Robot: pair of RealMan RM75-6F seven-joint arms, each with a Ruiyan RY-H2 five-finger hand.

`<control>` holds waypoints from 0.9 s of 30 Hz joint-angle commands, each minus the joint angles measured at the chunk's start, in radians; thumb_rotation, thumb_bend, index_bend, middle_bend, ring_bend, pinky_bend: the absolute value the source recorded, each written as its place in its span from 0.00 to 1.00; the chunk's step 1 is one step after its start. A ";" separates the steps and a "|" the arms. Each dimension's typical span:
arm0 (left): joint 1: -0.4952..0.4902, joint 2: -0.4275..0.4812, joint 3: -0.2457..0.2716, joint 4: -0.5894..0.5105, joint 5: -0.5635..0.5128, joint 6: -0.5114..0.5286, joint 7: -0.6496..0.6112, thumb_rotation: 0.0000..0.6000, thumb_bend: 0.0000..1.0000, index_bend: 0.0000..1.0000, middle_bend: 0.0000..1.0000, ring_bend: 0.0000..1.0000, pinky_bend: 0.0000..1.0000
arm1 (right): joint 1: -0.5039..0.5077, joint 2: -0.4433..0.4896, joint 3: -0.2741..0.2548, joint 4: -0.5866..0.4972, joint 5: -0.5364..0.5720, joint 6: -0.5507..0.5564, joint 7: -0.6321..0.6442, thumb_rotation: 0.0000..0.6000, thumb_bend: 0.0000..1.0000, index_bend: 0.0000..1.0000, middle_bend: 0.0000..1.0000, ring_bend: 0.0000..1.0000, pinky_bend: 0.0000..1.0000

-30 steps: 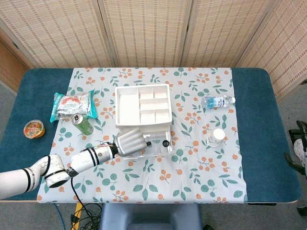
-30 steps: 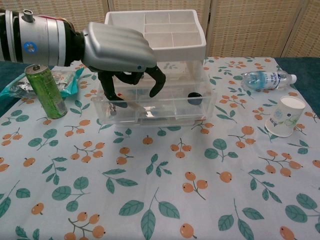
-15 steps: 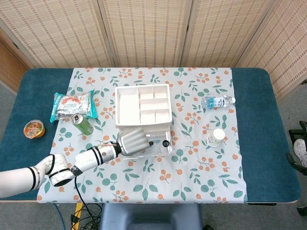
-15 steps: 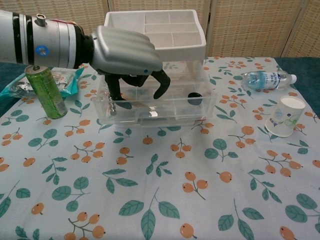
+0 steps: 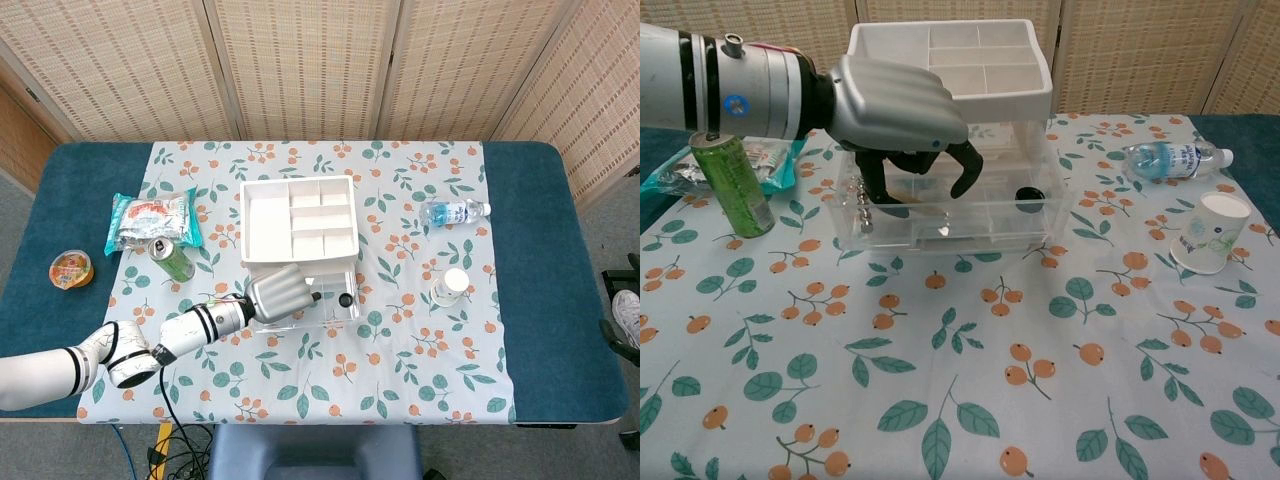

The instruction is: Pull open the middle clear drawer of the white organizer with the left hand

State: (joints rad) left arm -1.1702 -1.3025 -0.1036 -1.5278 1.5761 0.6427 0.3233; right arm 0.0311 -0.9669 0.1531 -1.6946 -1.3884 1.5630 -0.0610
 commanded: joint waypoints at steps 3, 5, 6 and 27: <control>-0.005 -0.009 -0.001 0.009 -0.011 -0.001 0.007 1.00 0.20 0.41 1.00 1.00 1.00 | -0.002 -0.001 -0.002 0.003 0.002 -0.002 0.002 1.00 0.30 0.00 0.10 0.10 0.09; -0.007 -0.010 0.000 0.010 -0.014 -0.002 0.009 1.00 0.20 0.42 1.00 1.00 1.00 | -0.003 -0.001 -0.001 0.004 0.004 -0.001 0.004 1.00 0.30 0.00 0.10 0.10 0.09; -0.008 -0.011 0.000 0.012 -0.016 -0.003 0.010 1.00 0.20 0.43 1.00 1.00 1.00 | -0.004 -0.001 -0.001 0.005 0.005 0.000 0.005 1.00 0.30 0.00 0.10 0.10 0.09; -0.026 0.002 0.010 -0.011 -0.061 -0.034 0.029 1.00 0.32 0.49 1.00 1.00 1.00 | 0.000 -0.005 0.005 0.015 0.005 -0.003 0.015 1.00 0.30 0.00 0.10 0.10 0.10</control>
State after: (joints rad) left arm -1.1959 -1.3014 -0.0940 -1.5379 1.5152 0.6092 0.3524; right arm 0.0314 -0.9718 0.1586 -1.6800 -1.3835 1.5605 -0.0455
